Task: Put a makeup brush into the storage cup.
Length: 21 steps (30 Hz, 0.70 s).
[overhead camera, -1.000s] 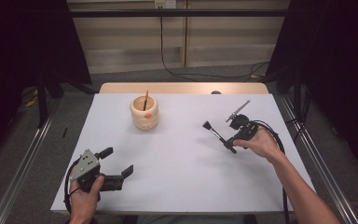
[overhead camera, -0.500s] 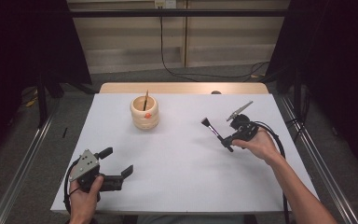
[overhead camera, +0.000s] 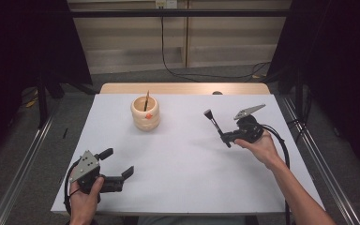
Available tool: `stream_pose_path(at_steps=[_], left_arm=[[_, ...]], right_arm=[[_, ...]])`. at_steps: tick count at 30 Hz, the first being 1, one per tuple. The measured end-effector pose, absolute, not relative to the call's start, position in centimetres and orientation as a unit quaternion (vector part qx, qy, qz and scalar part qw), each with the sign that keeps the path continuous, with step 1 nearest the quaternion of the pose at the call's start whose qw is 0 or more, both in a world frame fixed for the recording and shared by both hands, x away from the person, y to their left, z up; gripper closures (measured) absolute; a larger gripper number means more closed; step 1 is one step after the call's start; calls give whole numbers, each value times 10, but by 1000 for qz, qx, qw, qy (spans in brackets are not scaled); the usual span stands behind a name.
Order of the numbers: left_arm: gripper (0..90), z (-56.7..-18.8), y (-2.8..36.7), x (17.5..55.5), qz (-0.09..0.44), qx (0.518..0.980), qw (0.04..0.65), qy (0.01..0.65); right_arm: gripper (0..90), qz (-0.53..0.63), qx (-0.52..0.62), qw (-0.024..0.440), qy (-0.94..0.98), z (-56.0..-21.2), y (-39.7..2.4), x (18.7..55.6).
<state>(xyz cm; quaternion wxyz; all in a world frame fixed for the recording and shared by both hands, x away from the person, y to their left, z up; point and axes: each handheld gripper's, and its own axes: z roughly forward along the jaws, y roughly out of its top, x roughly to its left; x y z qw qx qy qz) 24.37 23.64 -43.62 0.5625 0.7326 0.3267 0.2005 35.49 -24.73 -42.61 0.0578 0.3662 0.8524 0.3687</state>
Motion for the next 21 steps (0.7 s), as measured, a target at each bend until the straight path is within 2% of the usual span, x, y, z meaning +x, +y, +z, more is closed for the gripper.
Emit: stream_pose_path(at_steps=[21], left_arm=[[17,-436,236,244,199,734,564,322]], right_arm=[[801,499,351,106,785,-418,-256,342]])
